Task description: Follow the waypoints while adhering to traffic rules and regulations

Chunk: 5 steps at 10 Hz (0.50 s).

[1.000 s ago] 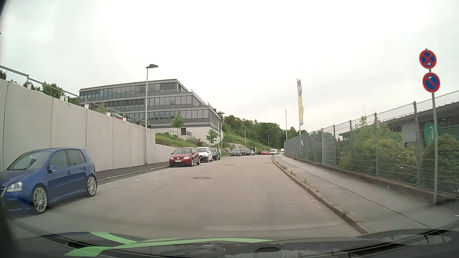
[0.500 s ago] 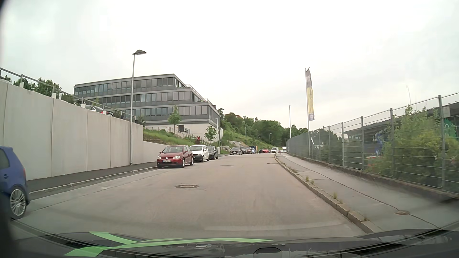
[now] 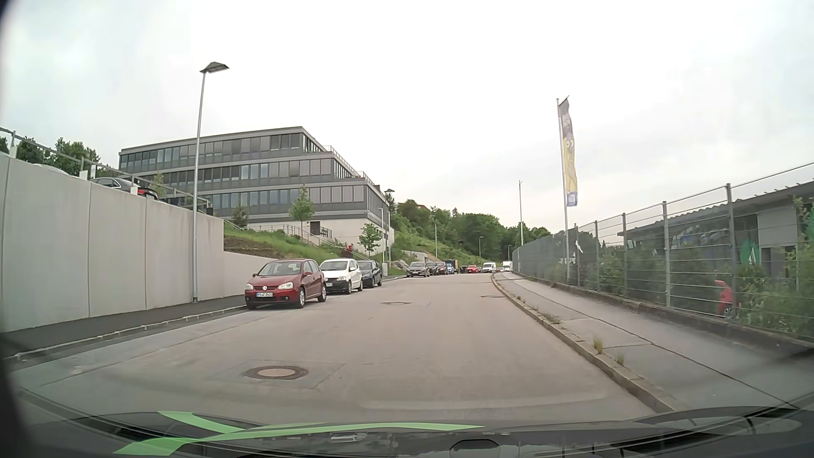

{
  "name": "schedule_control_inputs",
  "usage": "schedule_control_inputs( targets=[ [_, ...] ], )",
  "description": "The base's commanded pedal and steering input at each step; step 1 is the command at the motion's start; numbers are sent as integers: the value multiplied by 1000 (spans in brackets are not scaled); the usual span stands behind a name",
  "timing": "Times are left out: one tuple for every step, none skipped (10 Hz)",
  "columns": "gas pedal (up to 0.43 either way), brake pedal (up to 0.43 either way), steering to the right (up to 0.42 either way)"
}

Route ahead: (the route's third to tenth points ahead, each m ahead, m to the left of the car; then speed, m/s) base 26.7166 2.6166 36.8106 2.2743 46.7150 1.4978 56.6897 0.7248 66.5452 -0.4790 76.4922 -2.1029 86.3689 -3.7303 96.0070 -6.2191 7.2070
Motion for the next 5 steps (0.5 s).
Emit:
schedule_control_inputs(
  targets=[
    [138, 0, -4],
    [138, 0, -4],
    [138, 0, -4],
    [138, 0, -3],
    [138, 0, -3]
  ],
)
